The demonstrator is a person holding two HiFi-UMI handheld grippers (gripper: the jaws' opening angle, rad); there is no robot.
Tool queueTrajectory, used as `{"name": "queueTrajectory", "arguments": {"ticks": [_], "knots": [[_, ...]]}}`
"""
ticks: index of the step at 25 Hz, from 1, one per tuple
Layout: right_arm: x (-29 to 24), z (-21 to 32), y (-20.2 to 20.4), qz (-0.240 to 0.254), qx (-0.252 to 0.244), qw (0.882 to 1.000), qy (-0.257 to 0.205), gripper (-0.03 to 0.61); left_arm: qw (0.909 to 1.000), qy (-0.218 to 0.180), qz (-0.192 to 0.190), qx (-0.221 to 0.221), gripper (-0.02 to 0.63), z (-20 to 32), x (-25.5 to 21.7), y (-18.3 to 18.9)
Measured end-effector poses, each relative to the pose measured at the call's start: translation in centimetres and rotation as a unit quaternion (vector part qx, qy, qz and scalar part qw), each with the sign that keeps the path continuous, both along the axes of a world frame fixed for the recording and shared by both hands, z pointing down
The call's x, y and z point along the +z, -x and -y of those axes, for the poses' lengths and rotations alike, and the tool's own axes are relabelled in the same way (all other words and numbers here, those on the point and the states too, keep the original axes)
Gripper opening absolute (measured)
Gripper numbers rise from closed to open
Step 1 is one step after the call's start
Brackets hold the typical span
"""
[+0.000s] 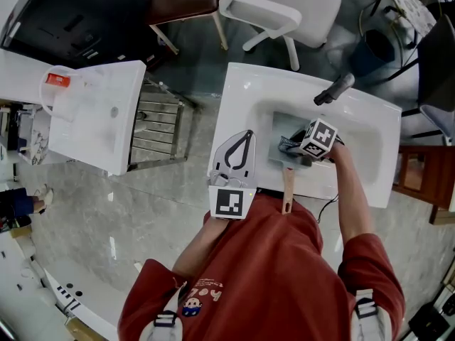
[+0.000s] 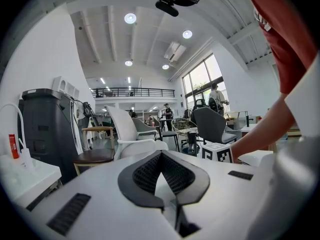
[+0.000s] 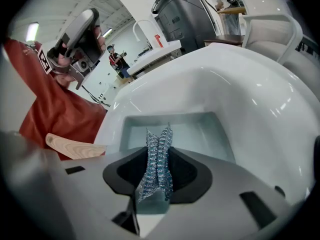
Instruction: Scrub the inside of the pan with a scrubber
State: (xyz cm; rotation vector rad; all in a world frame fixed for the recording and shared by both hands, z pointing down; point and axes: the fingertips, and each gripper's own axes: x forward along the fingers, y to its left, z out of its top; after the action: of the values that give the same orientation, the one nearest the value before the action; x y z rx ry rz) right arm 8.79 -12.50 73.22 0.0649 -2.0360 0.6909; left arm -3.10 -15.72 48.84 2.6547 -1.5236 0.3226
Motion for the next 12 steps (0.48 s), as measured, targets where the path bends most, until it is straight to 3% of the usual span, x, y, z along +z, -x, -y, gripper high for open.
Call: {"name": "queueTrajectory", "arguments": {"ticks": [7,12], "knots": [[2.1,3.4,-0.8,-0.027,0.015,0.997,-0.067,0.134,0.9999,0.008,0.001,-0.010,0.011,0.0,0.2,0.6],[3.5,5.9,-1.3,-0.071,0.013,0.985,-0.158,0.133,0.9999,0.006,0.006,-0.011,0.011,0.0,0.3,0.8]]}}
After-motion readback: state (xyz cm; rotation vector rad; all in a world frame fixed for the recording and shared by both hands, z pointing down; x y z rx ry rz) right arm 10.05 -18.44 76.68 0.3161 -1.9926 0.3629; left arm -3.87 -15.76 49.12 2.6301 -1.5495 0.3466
